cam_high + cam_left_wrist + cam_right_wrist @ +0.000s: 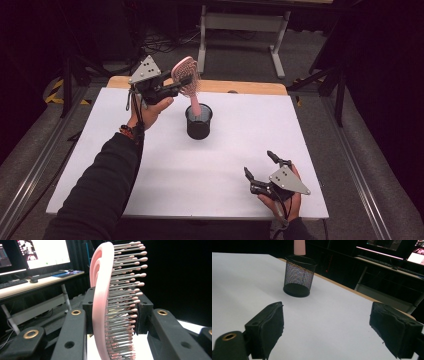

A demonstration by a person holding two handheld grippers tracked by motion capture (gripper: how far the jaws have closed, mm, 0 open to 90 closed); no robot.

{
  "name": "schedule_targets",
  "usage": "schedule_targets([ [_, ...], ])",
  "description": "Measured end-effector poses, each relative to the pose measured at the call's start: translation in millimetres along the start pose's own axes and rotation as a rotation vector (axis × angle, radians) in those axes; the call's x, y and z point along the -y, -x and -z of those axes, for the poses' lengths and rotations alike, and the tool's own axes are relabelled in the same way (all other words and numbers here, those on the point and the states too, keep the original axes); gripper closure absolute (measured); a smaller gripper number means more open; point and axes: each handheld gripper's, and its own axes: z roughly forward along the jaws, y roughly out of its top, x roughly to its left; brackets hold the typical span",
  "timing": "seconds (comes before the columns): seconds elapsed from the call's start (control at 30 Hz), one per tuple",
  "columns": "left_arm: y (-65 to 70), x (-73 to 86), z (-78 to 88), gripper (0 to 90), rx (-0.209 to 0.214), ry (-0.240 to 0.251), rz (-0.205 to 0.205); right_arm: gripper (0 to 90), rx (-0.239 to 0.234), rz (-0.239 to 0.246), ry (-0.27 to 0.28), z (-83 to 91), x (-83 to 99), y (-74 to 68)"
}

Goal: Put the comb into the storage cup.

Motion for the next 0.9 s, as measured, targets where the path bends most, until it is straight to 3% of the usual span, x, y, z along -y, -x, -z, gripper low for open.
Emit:
schedule_targets([
  [0.13, -4.8, 8.5, -8.9, 63.5, -0.007, -0.017, 0.021, 13.2, -0.004, 0.0, -0.001, -0.2, 0.2, 0.3],
  [0.47, -4.1, 23.0, -28.6, 63.4, -0.018, -0.05, 0.022, 13.9, 0.01, -0.001, 0.003, 1.0, 0.0, 2.2],
  [0.9, -1.8, 40.6, -41.3, 63.4, -0.017, -0.079, 0.065, 13.8, 0.001, -0.005, -0.003, -0.1, 1.1, 3.0],
])
